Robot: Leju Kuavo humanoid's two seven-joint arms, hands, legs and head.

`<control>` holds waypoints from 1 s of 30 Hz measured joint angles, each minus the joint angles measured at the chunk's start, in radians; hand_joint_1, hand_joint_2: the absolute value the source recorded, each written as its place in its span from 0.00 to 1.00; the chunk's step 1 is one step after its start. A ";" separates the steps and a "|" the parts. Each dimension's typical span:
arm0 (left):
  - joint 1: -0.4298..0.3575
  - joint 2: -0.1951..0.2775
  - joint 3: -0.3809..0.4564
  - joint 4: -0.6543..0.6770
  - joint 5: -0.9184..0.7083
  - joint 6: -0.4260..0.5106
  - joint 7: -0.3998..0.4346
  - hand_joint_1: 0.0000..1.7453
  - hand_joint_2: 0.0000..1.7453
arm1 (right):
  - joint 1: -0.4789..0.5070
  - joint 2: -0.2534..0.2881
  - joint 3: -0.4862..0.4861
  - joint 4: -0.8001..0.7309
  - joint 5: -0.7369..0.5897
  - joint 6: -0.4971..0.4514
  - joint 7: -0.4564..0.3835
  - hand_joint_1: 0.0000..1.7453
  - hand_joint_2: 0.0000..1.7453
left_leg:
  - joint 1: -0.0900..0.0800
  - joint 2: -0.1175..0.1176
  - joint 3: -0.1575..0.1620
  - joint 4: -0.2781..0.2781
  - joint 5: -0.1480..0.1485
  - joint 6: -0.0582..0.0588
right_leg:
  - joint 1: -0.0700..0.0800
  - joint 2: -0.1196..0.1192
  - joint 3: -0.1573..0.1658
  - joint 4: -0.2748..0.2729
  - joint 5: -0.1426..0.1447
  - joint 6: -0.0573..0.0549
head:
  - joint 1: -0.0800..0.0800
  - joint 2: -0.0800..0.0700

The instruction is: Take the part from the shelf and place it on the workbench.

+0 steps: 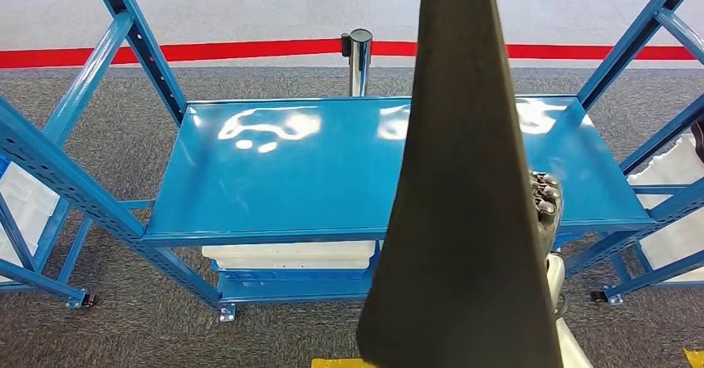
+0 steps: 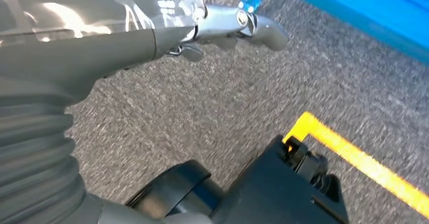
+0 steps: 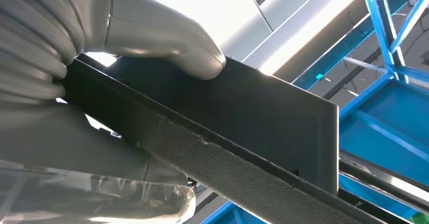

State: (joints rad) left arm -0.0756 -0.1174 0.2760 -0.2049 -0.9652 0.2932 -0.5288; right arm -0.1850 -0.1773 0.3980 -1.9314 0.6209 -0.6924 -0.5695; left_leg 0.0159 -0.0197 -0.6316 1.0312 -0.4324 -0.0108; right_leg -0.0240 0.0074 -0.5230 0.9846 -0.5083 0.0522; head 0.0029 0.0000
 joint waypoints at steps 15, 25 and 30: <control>-0.014 -0.001 -0.001 0.000 -0.011 -0.026 0.113 0.00 1.00 | -0.027 0.023 0.028 0.000 0.028 0.000 0.042 0.96 1.00 | -0.006 0.000 0.000 0.003 -0.004 0.004 | -0.002 0.000 0.001 -0.002 0.000 0.002 | -0.001 0.000; -0.014 -0.001 -0.001 -0.001 -0.016 -0.024 0.147 0.00 1.00 | 0.000 0.049 0.005 -0.014 -0.014 0.000 0.027 0.96 1.00 | -0.001 0.009 0.013 -0.014 -0.001 0.021 | -0.007 -0.001 -0.127 0.259 -0.129 0.011 | 0.017 0.000; -0.015 0.002 -0.001 -0.001 -0.023 -0.021 0.162 0.00 1.00 | 0.018 0.049 -0.002 -0.014 -0.021 0.000 0.020 0.96 1.00 | 0.005 0.008 0.013 -0.002 -0.006 0.004 | -0.012 0.000 -0.068 0.108 -0.016 0.015 | 0.029 0.000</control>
State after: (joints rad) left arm -0.0903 -0.1152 0.2754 -0.2056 -0.9883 0.2720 -0.3673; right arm -0.1670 -0.1281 0.3957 -1.9456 0.5995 -0.6924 -0.5495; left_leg 0.0210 -0.0117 -0.6191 1.0288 -0.4383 -0.0066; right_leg -0.0363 0.0071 -0.5914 1.0924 -0.5239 0.0671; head 0.0318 0.0000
